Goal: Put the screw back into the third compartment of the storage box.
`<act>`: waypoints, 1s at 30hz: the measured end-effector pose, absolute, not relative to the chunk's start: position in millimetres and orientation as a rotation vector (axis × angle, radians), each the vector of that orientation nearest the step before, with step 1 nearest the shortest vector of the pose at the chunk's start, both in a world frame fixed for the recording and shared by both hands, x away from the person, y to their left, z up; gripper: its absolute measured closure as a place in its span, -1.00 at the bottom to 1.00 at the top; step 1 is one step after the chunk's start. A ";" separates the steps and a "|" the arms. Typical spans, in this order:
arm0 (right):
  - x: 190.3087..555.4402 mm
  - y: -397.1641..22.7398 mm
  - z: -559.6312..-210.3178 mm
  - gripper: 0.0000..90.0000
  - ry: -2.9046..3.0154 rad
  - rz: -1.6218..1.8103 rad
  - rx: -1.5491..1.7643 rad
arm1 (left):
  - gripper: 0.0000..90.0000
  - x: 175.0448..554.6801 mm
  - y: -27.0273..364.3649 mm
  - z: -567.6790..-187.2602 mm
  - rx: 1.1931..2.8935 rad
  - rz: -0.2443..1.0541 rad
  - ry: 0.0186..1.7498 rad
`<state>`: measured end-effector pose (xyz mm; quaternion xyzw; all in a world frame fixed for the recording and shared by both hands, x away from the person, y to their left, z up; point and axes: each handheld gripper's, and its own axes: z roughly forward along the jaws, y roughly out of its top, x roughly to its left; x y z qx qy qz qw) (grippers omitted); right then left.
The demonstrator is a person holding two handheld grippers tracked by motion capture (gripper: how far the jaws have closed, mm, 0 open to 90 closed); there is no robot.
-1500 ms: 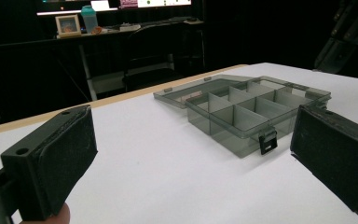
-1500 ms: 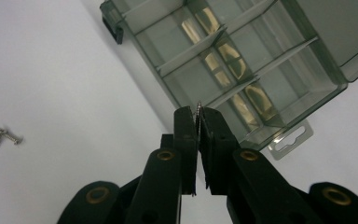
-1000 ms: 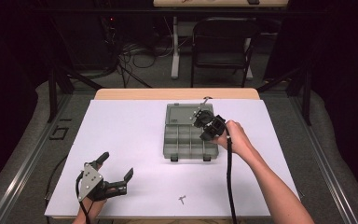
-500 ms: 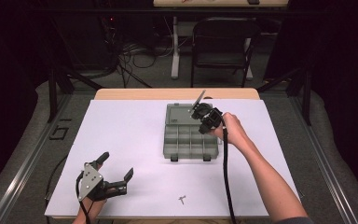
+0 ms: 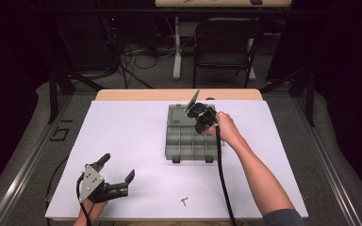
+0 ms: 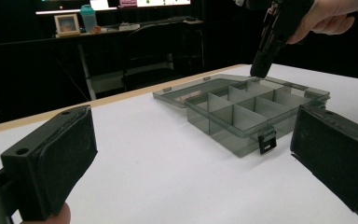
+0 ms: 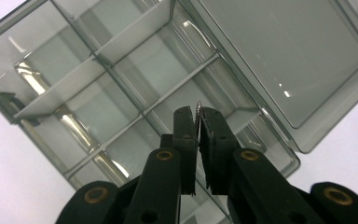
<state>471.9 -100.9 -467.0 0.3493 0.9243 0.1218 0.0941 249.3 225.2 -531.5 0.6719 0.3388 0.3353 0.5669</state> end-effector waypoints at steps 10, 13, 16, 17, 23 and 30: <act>476.4 -103.5 -471.1 0.41 2.719 0.421 1.041 | -1.00 249.0 225.4 -531.3 1.577 0.785 0.796; 471.7 -106.9 -466.9 0.03 2.713 0.437 1.059 | -1.00 249.0 225.5 -531.2 1.578 0.784 0.795; 462.4 -111.0 -461.8 -0.27 2.709 0.465 1.055 | -1.00 249.3 225.3 -531.2 1.582 0.786 0.790; 459.3 -112.6 -460.2 -0.30 2.712 0.476 1.043 | -1.00 249.4 225.2 -531.2 1.581 0.786 0.790; 435.4 -117.2 -452.3 -0.60 2.709 0.559 1.025 | -1.00 249.1 224.6 -531.3 1.581 0.785 0.792; 407.1 -117.8 -447.8 -0.71 2.714 0.608 0.934 | -1.00 249.3 224.7 -531.3 1.584 0.785 0.790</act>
